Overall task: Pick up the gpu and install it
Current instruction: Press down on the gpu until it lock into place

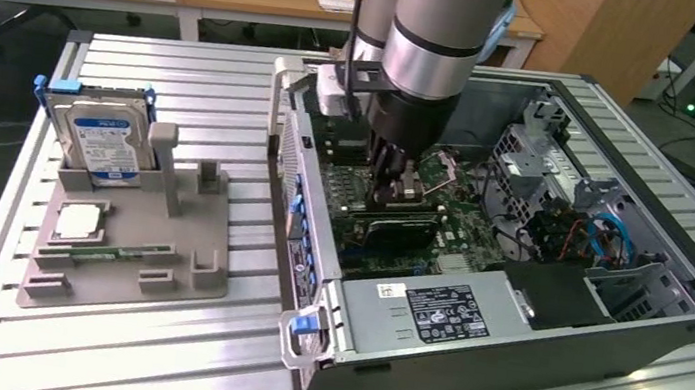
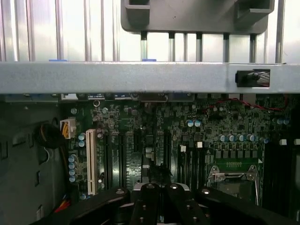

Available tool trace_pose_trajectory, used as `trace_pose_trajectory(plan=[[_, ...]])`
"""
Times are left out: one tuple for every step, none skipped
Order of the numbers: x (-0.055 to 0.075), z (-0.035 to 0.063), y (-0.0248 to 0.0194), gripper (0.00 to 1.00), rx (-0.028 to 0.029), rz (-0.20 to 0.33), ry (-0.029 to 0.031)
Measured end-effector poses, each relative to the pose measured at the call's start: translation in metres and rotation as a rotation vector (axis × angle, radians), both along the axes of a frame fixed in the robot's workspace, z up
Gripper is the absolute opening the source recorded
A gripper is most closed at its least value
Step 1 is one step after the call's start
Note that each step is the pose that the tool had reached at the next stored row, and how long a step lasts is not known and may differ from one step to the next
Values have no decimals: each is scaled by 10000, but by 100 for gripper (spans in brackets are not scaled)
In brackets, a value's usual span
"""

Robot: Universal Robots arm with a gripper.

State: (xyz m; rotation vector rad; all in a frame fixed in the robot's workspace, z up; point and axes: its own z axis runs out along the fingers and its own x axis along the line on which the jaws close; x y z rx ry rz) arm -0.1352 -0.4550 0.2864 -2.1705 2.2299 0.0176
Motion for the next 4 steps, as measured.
trace_pose_trajectory(plan=[[4, 0, 0, 11, 0, 1, 0], [8, 0, 0, 11, 0, 1, 0], [9, 0, 0, 11, 0, 1, 0], [10, 0, 0, 11, 0, 1, 0]])
